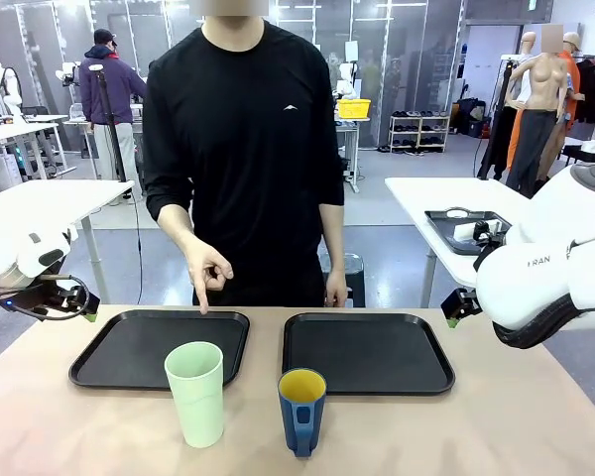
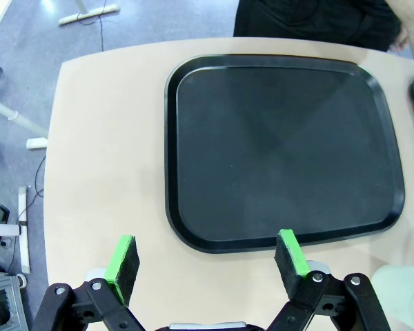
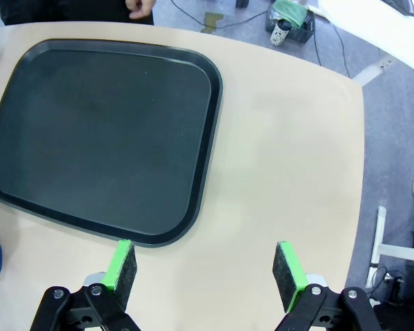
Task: Sort and store the cups by type.
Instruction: Pick up the Reusable plastic cup.
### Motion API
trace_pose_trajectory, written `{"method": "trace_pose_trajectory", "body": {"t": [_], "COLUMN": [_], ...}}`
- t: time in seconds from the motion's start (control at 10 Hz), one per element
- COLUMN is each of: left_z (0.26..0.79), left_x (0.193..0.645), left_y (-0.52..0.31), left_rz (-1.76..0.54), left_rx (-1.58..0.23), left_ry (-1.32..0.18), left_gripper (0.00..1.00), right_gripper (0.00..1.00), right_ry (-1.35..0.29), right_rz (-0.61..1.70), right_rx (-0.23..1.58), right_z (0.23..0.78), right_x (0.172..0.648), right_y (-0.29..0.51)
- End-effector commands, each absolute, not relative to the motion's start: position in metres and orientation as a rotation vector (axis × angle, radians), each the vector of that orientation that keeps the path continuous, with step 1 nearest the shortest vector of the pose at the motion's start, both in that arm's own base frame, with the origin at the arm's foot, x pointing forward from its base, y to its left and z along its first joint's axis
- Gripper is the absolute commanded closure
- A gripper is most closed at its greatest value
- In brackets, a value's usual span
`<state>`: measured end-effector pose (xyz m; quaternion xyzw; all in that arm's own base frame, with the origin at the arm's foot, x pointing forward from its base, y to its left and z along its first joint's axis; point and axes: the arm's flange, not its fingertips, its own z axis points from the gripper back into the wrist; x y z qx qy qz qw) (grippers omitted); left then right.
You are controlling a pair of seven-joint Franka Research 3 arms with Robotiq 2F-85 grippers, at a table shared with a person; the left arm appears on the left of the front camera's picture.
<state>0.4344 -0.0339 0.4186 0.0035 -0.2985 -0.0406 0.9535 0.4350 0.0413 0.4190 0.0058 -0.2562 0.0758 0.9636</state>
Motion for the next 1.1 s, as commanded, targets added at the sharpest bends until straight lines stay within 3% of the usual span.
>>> {"method": "trace_pose_trajectory", "body": {"t": [0.0,0.4,1.0], "left_z": [0.417,0.422,0.466], "left_x": [0.434,0.434,0.398], "left_y": [-0.033,-0.033,-0.016], "left_rz": [-0.082,-0.131,-0.589], "left_rx": [0.007,0.032,0.199], "left_ry": [-0.604,-0.611,-0.538], "left_gripper": [0.00,0.00,0.00], "right_gripper": [0.00,0.00,0.00], "right_ry": [-0.520,-0.520,-0.520], "right_rz": [0.153,0.153,0.153], "right_rx": [0.013,0.013,0.013], "right_z": [0.418,0.418,0.418], "right_x": [0.435,0.435,0.435], "right_y": [0.041,0.041,0.041]}}
